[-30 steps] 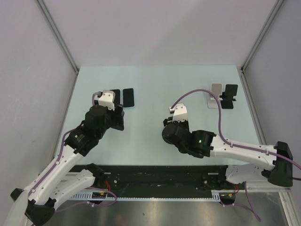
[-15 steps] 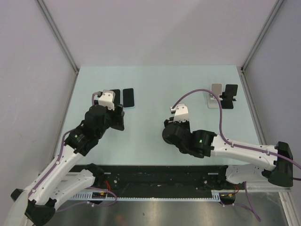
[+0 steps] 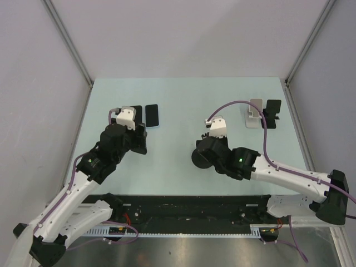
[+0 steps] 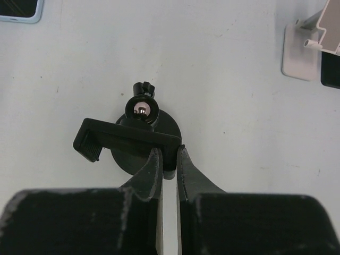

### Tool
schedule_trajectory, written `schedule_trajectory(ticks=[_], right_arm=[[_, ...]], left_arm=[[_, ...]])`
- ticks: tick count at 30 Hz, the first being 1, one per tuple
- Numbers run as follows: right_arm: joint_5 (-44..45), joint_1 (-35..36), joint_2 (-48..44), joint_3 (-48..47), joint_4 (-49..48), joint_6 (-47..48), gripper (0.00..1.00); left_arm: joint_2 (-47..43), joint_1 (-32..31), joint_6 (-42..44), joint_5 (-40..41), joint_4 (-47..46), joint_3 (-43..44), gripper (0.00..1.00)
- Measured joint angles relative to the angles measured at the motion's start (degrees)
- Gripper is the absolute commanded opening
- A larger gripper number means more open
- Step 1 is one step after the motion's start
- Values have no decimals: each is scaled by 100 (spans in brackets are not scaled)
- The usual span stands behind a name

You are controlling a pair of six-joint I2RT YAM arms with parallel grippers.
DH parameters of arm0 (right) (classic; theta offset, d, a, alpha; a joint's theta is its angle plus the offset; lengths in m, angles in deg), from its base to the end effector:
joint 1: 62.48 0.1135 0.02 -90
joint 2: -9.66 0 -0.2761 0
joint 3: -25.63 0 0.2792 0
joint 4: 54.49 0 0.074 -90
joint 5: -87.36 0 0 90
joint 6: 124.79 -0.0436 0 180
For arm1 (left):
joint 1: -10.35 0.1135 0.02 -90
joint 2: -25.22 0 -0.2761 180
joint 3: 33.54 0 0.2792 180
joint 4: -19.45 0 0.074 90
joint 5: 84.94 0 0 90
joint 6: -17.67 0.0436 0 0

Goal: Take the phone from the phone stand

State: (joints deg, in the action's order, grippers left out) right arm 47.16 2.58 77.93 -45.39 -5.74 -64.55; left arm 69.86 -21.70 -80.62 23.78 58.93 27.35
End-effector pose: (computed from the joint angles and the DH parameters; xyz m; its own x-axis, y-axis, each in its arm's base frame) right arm 0.1430 0.2286 0.3099 -0.4428 -0.1923 -0.8758 -0.1633 0.9777 -0.1322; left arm 0.1749 -0.0930 0.3402 -0.3672 0.0688 -0.9276 0.2018 0.9794 -0.0072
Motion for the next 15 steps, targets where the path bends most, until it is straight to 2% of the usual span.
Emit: schedule_trajectory(ticks=[10, 15], right_arm=[[-1373, -1585, -31, 11, -1207, 1482, 0], [-2382, -2924, -31, 247, -2022, 2330, 0]], left_arm=[[-2, 31, 0, -9, 0, 0, 0], [-2, 44, 0, -11, -2, 0, 0]])
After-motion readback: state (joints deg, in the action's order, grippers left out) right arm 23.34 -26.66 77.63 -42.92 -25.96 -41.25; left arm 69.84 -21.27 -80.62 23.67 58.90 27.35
